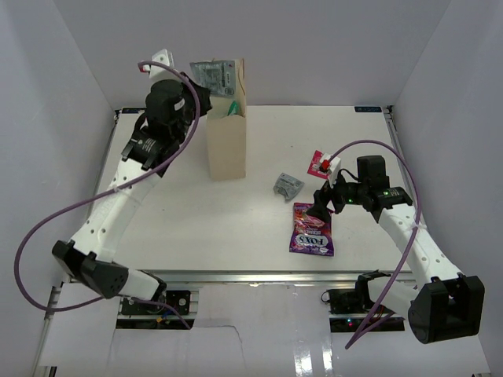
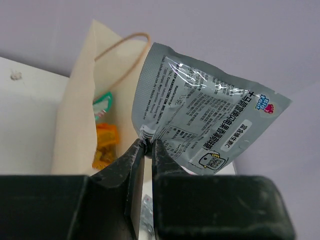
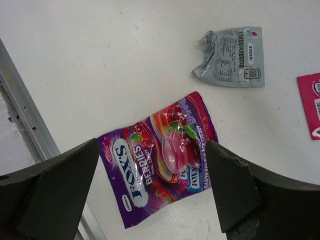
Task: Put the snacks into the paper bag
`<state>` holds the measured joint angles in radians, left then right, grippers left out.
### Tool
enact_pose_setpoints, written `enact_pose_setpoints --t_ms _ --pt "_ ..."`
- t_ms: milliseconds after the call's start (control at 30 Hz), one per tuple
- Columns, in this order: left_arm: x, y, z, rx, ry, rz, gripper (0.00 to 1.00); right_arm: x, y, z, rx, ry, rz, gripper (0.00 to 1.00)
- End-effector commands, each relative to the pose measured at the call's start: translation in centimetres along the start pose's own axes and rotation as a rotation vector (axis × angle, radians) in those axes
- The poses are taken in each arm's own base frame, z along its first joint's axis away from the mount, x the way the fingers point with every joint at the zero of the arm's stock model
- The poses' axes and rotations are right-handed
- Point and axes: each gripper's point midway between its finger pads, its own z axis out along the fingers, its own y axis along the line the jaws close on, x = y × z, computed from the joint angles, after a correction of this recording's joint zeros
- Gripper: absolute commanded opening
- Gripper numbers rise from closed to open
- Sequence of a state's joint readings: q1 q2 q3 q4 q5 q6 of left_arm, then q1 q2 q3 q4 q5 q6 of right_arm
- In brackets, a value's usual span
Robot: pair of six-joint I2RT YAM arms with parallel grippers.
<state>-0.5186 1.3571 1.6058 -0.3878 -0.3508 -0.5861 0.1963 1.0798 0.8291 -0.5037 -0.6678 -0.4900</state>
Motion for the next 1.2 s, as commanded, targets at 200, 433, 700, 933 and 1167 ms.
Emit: enact_pose_setpoints --t_ms 200,433,700,933,1167 --pt "1.1 3.0 7.6 -0.084 0.066 0.097 0.0 -1.8 -0.9 -0.8 0.038 -0.04 -0.061 0.92" --pt "2.6 3.4 9.1 -0.077 0.108 0.102 0.0 -1.9 -1.2 -0.6 0.04 -0.043 -0.058 0.92" --pt "3.6 4.0 8.1 -0.075 0.135 0.092 0.54 -2.1 -1.9 0.1 0.043 -0.055 -0.027 0.92" --pt "1.4 3.2 6.1 -0.049 0.093 0.087 0.73 -2.7 -3.8 2.0 0.07 -0.051 0.18 0.9" --pt "-0.1 0.5 2.3 0.119 0.091 0.14 0.84 -1.5 -7.5 8.9 0.197 0.18 0.338 0.91"
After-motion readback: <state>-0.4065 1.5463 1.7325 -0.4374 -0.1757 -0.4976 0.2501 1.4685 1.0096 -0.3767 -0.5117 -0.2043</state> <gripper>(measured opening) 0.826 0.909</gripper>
